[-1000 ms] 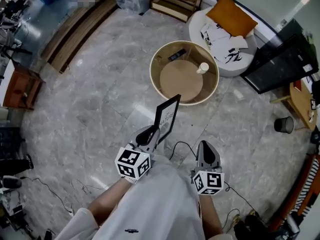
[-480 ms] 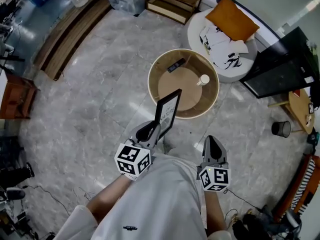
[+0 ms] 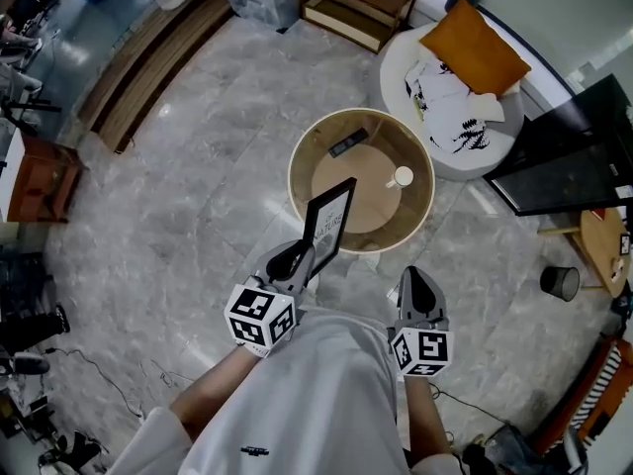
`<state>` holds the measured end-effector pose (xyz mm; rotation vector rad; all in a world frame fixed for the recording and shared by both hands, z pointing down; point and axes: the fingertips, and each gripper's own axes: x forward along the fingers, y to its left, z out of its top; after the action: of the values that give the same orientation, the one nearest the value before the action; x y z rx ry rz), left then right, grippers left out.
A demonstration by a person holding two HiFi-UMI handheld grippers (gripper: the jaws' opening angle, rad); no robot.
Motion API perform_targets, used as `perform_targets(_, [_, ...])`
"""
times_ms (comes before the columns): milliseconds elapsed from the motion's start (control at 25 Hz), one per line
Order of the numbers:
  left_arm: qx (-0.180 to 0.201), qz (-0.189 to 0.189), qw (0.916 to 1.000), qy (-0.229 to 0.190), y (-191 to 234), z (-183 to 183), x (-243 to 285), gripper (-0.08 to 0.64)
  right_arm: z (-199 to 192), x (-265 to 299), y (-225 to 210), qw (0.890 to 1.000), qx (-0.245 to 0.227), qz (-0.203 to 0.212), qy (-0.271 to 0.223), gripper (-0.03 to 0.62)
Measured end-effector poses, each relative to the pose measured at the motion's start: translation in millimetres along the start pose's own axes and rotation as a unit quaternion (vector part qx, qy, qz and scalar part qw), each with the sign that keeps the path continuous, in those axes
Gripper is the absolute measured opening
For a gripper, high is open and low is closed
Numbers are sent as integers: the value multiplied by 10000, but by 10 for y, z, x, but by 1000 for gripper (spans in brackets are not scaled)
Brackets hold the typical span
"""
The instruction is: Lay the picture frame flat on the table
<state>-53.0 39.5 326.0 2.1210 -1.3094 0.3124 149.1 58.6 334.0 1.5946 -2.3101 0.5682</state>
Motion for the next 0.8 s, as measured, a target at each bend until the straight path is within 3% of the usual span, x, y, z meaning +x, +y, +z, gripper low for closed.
perform_targets(360, [85,401,9992,33,-400,339,823,57,322,600,-879,9970,-288,715,58,5])
perform_targets(800, [-292,738,9965,251,-175,347,1208,57,439,1092,-1045,9946,-197,995,210,5])
